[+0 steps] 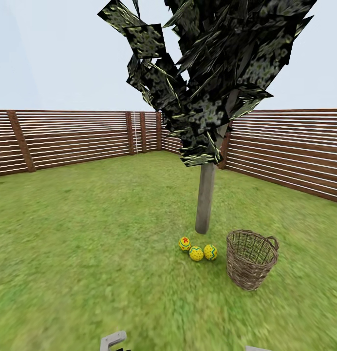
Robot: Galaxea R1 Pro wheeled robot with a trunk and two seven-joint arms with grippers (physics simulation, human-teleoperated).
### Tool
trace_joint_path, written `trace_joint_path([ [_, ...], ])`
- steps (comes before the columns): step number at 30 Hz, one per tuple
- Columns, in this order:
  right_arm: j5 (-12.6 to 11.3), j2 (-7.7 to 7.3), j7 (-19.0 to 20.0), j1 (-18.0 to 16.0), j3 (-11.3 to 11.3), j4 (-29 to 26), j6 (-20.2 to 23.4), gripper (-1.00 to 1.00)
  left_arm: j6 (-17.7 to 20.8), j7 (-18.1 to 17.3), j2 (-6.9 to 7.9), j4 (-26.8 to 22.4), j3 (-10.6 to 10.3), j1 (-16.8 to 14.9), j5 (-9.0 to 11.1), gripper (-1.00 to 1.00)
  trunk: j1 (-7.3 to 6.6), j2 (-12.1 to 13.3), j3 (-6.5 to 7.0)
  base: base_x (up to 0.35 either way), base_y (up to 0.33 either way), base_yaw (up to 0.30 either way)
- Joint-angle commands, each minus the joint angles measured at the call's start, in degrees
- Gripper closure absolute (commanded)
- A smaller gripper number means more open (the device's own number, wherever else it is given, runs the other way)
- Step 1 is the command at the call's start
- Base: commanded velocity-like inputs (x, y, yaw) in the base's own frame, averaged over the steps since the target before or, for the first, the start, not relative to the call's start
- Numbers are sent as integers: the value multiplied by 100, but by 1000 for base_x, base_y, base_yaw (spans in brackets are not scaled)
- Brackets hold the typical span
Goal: Take the three Easter eggs out of the wicker basket on the lawn in the garden, then place them on the lawn next to a single tree (choose any tree) so that all three eggs are next to the same tree and none are left in the basket.
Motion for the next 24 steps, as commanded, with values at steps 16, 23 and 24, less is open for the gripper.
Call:
trace_joint_path([
  [16,-52,3,-8,-6,47,10,-26,-100,-13,-24,-3,11,-48,-5,60,-100,0,-3,-6,0,0,0],
  [23,-51,4,-8,-6,48,15,-26,-100,-13,-24,-1,11,-48,-5,60,-100,0,-3,-6,0,0,0],
  [24,-51,3,-8,-6,48,13,-26,-100,-13,-24,0,11,-48,-5,60,-100,0,-3,-6,0,0,0],
])
